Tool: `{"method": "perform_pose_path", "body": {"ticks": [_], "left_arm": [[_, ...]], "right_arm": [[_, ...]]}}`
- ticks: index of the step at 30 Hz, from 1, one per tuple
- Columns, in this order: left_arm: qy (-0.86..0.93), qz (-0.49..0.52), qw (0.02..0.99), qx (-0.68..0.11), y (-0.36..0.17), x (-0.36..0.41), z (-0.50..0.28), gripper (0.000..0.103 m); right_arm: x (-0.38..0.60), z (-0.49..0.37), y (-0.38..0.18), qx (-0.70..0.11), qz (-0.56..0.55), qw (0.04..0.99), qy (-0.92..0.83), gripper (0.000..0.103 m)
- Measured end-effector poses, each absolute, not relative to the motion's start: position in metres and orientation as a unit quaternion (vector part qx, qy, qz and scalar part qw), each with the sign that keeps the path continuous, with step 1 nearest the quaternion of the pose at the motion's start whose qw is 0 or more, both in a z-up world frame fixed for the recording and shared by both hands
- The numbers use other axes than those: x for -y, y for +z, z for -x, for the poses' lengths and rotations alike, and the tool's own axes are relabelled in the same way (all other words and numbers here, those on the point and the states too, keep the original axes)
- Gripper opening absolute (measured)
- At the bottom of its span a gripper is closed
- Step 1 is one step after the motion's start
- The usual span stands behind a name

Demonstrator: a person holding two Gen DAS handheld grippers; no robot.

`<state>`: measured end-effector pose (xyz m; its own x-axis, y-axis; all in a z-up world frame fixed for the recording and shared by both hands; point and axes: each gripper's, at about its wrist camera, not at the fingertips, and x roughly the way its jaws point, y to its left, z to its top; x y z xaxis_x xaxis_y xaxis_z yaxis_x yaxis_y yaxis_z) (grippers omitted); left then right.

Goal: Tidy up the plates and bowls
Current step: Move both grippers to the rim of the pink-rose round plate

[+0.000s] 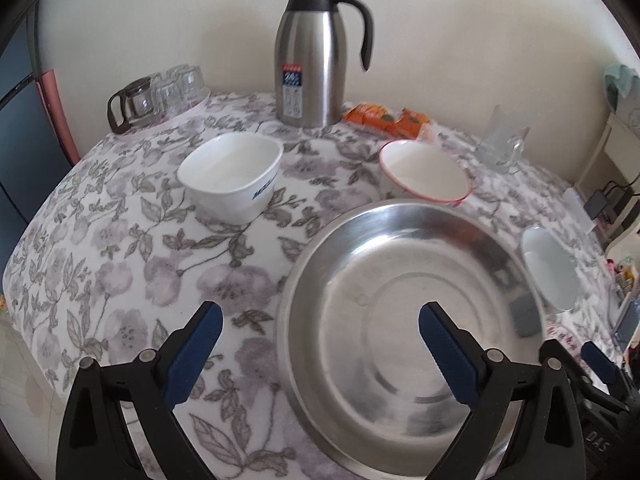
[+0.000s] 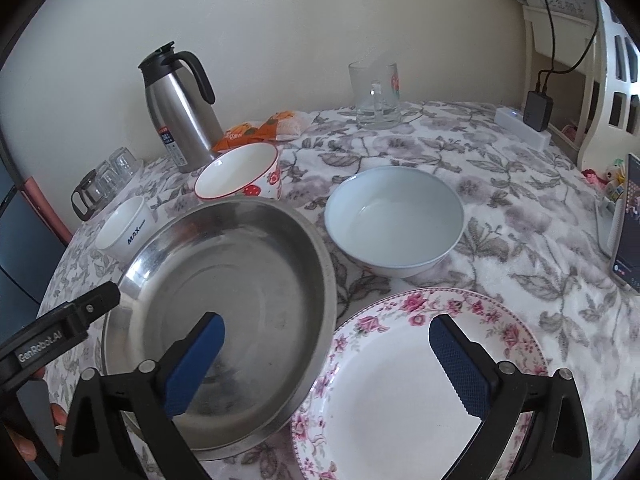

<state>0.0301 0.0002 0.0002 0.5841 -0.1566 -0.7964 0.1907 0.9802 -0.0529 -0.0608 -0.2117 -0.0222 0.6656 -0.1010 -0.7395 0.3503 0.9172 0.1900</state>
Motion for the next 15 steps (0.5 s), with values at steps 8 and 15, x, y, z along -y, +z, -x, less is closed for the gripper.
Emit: {"method": "perform_pose_path", "body": {"ticks": [8, 15], "left_arm": [[-0.156, -0.011, 0.903, -0.400, 0.025, 0.026, -0.002, 0.099], [-0.229, -0.008, 0.885, -0.406, 0.038, 0.060, 0.028, 0.099]], "right_arm": [[0.239, 0.082, -0.014, -0.365, -0.175, 0.900, -0.163, 0.103], [0.285, 0.114, -0.020, -0.352, -0.221, 0.886, -0.207, 0.103]]}}
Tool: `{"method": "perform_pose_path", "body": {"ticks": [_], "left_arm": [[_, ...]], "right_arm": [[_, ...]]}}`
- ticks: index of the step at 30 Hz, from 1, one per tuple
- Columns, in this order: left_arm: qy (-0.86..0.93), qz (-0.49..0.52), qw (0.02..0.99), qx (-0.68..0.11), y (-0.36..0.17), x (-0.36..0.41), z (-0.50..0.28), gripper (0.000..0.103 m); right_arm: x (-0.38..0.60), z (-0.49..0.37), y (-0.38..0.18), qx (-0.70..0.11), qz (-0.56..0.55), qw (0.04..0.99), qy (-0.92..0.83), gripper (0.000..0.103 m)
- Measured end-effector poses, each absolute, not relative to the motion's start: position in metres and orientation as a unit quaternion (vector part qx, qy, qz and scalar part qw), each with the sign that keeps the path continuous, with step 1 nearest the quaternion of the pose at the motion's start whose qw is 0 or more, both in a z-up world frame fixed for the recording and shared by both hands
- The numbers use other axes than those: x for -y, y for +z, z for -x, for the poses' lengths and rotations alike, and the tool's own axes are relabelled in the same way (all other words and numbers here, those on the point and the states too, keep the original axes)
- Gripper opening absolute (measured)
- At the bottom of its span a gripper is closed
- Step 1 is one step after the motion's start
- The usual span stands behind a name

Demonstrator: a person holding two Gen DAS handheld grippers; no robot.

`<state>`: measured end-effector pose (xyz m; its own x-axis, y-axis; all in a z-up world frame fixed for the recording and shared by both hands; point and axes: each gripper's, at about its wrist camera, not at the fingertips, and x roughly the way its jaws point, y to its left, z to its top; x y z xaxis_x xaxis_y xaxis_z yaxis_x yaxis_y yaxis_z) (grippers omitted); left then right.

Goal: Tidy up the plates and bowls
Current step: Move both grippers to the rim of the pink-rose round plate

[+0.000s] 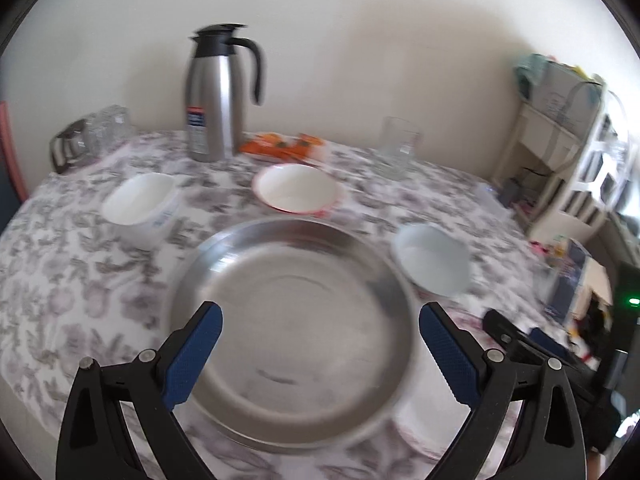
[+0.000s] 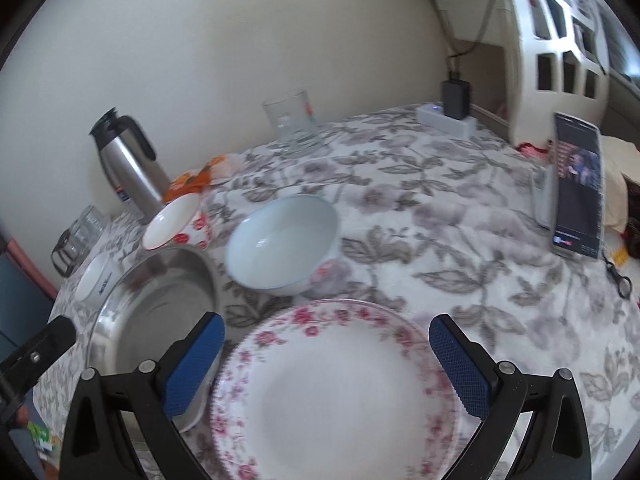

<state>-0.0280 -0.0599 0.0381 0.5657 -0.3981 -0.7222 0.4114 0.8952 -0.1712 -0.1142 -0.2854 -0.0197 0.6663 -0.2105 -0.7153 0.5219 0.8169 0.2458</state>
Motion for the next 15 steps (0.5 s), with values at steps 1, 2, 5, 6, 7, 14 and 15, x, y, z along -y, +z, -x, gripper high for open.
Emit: {"method": "perform_pose_path", "body": {"ticks": [1, 2, 5, 6, 7, 14, 15], "left_arm": [[-0.238, -0.007, 0.881, -0.410, 0.039, 0.065, 0.033, 0.099], [-0.246, -0.007, 0.876, -0.414, 0.040, 0.071, 0.037, 0.099], [-0.269, 0.000, 0.865, -0.423, 0.042, 0.084, 0.052, 0.099], [-0.274, 0.001, 0.861, -0.428, 0.042, 0.089, 0.056, 0.099], [-0.278, 0.003, 0.856, -0.435, 0.041, 0.094, 0.061, 0.099], [-0.286, -0.017, 0.827, -0.484, 0.026, 0.120, 0.087, 0.099], [-0.284, -0.018, 0.823, -0.491, 0.022, 0.122, 0.088, 0.099]], "right_arm": [[0.290, 0.118, -0.021, -0.352, -0.224, 0.884, -0.212, 0.103], [0.294, 0.122, -0.023, -0.352, -0.226, 0.882, -0.215, 0.103], [0.306, 0.133, -0.028, -0.357, -0.230, 0.877, -0.223, 0.103], [0.309, 0.136, -0.030, -0.360, -0.230, 0.876, -0.225, 0.103], [0.312, 0.138, -0.032, -0.364, -0.230, 0.874, -0.227, 0.103], [0.328, 0.154, -0.041, -0.367, -0.261, 0.861, -0.237, 0.103], [0.330, 0.156, -0.043, -0.367, -0.269, 0.858, -0.237, 0.103]]}}
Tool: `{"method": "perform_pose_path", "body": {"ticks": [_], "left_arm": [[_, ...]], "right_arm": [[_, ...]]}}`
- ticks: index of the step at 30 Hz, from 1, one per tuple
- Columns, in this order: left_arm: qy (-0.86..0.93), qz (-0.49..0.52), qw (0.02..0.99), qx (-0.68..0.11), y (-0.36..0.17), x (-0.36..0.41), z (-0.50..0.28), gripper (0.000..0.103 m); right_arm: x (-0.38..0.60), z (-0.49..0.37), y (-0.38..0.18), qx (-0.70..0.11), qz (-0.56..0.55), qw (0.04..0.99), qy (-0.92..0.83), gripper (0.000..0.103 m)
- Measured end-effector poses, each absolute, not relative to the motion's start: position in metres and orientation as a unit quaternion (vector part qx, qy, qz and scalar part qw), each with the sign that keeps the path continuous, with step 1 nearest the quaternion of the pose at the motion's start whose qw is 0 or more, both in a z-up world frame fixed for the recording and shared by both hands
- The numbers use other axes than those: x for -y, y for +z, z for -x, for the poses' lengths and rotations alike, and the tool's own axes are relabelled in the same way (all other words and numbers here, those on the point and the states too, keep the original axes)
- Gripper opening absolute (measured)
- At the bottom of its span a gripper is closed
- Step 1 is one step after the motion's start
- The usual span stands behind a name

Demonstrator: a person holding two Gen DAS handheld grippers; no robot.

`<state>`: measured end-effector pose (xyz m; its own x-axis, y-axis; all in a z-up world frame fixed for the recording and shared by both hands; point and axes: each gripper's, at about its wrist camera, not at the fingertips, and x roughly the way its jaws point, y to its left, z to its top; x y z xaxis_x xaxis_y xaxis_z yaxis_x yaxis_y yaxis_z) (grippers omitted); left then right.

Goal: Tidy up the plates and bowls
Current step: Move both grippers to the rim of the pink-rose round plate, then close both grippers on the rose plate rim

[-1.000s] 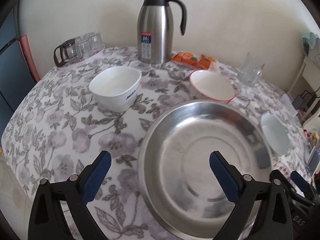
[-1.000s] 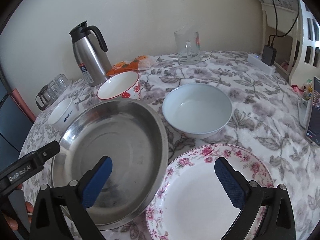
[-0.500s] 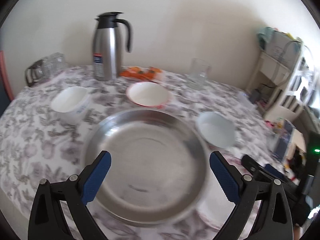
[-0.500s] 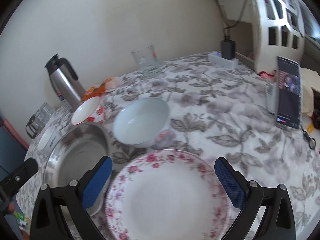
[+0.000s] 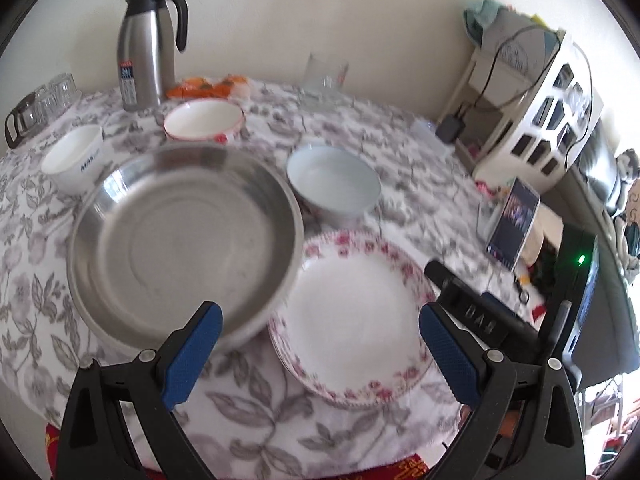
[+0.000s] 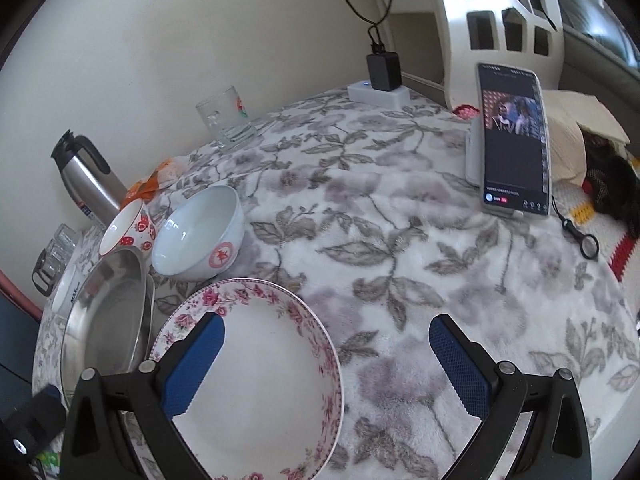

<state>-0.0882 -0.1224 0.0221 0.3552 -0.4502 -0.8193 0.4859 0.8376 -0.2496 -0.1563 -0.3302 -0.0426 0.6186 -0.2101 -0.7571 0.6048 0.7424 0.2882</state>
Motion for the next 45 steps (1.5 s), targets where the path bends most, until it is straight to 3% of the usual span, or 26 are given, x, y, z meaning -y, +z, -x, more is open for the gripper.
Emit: {"method": "perform_pose_path", "body": {"ticks": [15, 23, 29, 32, 34, 38, 42, 45], "left_arm": [[-0.238, 0.024, 0.768, -0.594, -0.025, 0.118, 0.088, 0.099], [-0.218, 0.038, 0.749, -0.624, -0.044, 0.119, 0.082, 0.098], [-0.212, 0.052, 0.743, -0.633, -0.054, 0.118, 0.076, 0.076], [-0.211, 0.063, 0.737, -0.639, -0.059, 0.117, 0.074, 0.063], [-0.205, 0.064, 0.734, -0.644, -0.063, 0.118, 0.072, 0.055], [-0.203, 0.067, 0.727, -0.652, -0.070, 0.120, 0.069, 0.052], [-0.198, 0.058, 0.730, -0.651, -0.075, 0.124, 0.067, 0.036], [-0.194, 0.055, 0.733, -0.649, -0.077, 0.126, 0.066, 0.030]], "right_arm": [[0.329, 0.150, -0.063, -0.406, -0.310, 0.833, -0.213, 0.098], [0.327, 0.145, -0.074, -0.423, -0.326, 0.822, -0.198, 0.068], [0.325, 0.143, -0.078, -0.432, -0.327, 0.819, -0.190, 0.044], [0.324, 0.142, -0.079, -0.438, -0.324, 0.816, -0.194, 0.037], [0.323, 0.142, -0.080, -0.441, -0.322, 0.815, -0.195, 0.035], [0.322, 0.140, -0.082, -0.449, -0.315, 0.812, -0.199, 0.031], [0.322, 0.140, -0.084, -0.454, -0.312, 0.810, -0.201, 0.028], [0.322, 0.140, -0.085, -0.456, -0.313, 0.808, -0.203, 0.028]]}}
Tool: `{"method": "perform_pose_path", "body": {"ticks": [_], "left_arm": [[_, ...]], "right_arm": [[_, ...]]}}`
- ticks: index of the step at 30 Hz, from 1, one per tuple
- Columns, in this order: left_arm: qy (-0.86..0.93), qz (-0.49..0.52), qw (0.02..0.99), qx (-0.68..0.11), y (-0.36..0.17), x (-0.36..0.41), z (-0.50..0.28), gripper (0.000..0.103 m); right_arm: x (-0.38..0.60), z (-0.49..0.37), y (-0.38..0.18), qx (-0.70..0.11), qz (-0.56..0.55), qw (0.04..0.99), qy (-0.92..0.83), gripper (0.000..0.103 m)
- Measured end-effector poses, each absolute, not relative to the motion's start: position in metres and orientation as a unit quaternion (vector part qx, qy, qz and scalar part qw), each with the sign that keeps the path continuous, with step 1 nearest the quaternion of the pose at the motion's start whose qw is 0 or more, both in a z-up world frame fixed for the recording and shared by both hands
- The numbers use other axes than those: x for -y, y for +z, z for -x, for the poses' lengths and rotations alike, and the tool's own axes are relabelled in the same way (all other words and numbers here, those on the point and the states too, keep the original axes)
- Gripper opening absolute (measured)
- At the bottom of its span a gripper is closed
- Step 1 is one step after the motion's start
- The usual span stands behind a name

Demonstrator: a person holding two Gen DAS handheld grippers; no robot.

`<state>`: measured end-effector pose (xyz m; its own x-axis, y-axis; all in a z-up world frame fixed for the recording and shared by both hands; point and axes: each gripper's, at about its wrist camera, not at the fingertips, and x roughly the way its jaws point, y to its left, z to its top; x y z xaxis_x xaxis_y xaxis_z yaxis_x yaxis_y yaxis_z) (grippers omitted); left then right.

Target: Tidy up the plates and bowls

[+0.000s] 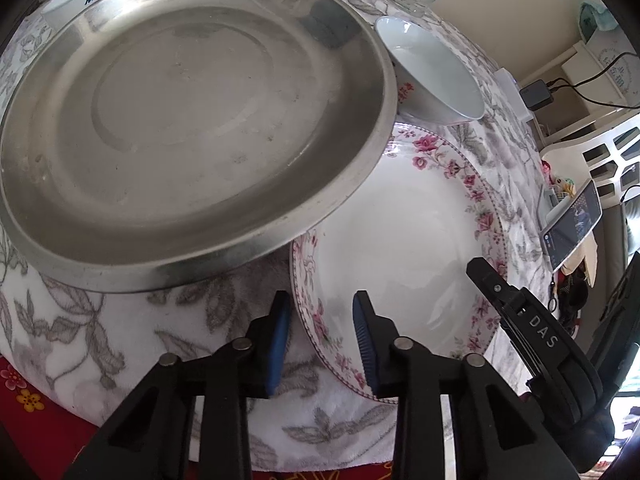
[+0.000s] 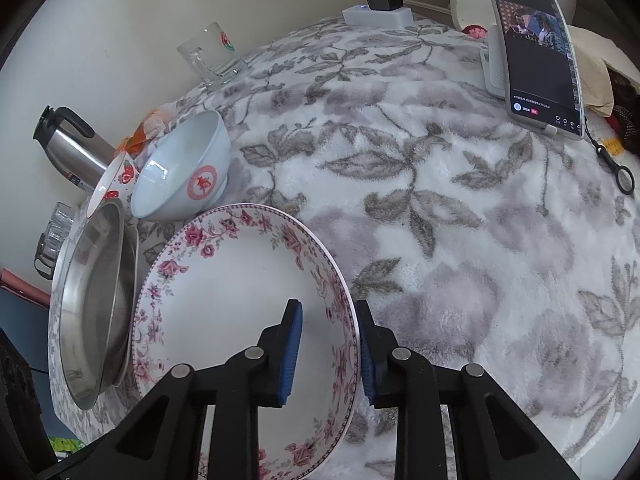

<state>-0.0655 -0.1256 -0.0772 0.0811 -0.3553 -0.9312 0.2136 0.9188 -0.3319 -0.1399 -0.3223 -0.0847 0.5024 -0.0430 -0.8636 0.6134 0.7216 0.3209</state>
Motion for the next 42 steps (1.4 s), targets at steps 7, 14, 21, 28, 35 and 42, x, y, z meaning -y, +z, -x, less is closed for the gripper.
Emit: {"method": "perform_pose_path", "body": {"ticks": [7, 14, 21, 28, 35, 42], "left_arm": [[-0.192, 0.041, 0.741, -0.643, -0.081, 0.127, 0.060, 0.022], [-0.196, 0.041, 0.745, -0.636, -0.082, 0.133, 0.053, 0.022], [-0.203, 0.036, 0.746, -0.634, -0.082, 0.139, 0.050, 0.021], [-0.209, 0.047, 0.741, -0.636, -0.080, 0.132, 0.052, 0.021], [-0.216, 0.028, 0.750, -0.624, -0.068, 0.124, 0.056, 0.021], [-0.223, 0.020, 0.758, -0.612, -0.061, 0.128, 0.059, 0.021]], "right_arm": [[0.320, 0.138, -0.086, -0.460, -0.306, 0.807, -0.208, 0.026], [0.320, 0.138, -0.086, -0.460, -0.307, 0.807, -0.208, 0.026], [0.319, 0.138, -0.085, -0.459, -0.307, 0.808, -0.208, 0.026], [0.321, 0.141, -0.084, -0.452, -0.314, 0.809, -0.207, 0.026], [0.319, 0.144, -0.076, -0.439, -0.308, 0.819, -0.205, 0.026], [0.317, 0.146, -0.070, -0.427, -0.305, 0.827, -0.202, 0.026]]}}
